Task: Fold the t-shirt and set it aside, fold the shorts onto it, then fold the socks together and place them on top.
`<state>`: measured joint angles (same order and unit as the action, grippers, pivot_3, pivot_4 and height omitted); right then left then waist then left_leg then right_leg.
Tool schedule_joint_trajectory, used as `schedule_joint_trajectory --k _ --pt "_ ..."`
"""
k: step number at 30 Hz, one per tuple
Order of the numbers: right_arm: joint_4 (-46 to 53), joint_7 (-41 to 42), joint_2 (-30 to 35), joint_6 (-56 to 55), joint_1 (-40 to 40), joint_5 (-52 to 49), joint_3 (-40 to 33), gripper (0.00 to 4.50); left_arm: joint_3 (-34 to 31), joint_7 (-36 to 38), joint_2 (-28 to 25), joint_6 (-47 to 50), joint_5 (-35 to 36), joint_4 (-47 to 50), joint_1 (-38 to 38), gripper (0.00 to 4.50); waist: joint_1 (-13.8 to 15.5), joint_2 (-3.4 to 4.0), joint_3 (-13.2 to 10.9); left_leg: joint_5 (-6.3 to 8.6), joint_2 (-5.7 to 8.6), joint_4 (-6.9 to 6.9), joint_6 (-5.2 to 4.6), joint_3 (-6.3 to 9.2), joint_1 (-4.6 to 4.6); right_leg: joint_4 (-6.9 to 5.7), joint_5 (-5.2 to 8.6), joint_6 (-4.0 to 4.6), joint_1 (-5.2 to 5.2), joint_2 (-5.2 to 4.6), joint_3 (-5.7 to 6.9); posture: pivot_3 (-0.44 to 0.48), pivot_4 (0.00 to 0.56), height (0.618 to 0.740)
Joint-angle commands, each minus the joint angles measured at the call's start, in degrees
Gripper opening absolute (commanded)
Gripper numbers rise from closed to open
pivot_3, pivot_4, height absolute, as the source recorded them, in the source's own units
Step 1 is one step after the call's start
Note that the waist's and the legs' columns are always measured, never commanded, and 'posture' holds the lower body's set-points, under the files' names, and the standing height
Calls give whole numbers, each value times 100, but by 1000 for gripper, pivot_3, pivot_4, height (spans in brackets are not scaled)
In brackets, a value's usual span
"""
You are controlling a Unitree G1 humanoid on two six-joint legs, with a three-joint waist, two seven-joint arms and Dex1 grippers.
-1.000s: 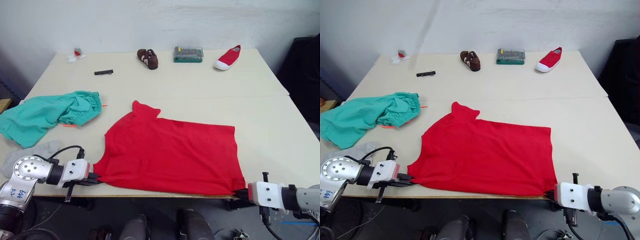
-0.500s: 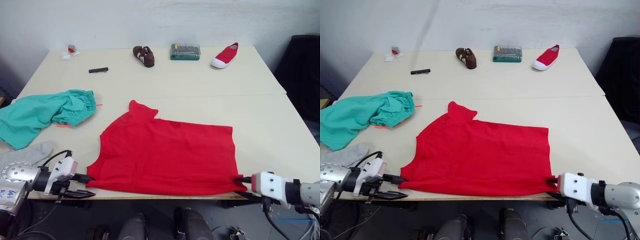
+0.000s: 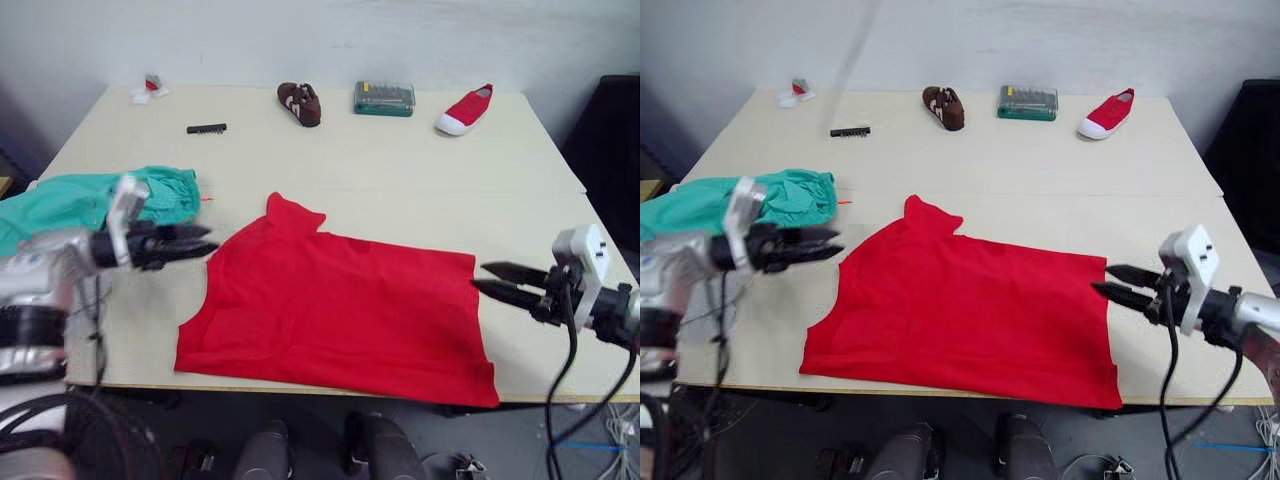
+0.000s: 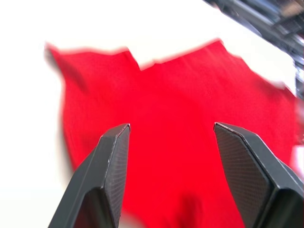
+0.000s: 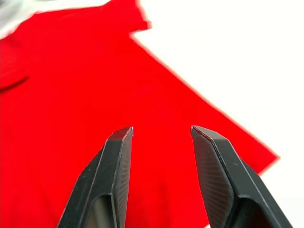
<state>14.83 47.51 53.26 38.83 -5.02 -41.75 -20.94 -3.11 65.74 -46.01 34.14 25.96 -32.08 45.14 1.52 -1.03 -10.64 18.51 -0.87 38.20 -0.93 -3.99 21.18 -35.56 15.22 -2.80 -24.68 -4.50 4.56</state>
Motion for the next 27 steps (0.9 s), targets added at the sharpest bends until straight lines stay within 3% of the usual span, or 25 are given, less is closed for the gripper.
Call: schedule_joint_trajectory --k 1,10,17,27 --pt "-221 -533 -165 255 -411 143 61 1951 62 -788 298 -93 -504 -536 544 2944 -58 -4 -3 -1 1 -2 2 -12 1 -1 -3 -5 -3 1 -6 0 150 740" --pt "-1241 -1091 -530 277 -1548 1171 1033 1951 255 -1911 1314 -1124 -1409 -2023 1566 2944 -120 -18 -11 -7 1 1 9 -34 15 7 -10 -19 -11 4 -13 0 150 740" --pt "-2485 -1148 -908 131 -2395 1867 1575 1951 164 -2403 1689 -1817 -1794 -3469 2440 2944 -142 -31 -19 -13 5 10 2 -44 23 -1 -17 -31 -22 -1 -16 0 150 740" --pt "-3268 -1130 -1253 195 -2885 2317 1760 1951 133 -3106 2071 -1868 -2325 -4186 2661 2944 -164 -32 -20 -17 8 12 -2 -116 31 -25 -28 -49 -71 2 -26 0 150 740"
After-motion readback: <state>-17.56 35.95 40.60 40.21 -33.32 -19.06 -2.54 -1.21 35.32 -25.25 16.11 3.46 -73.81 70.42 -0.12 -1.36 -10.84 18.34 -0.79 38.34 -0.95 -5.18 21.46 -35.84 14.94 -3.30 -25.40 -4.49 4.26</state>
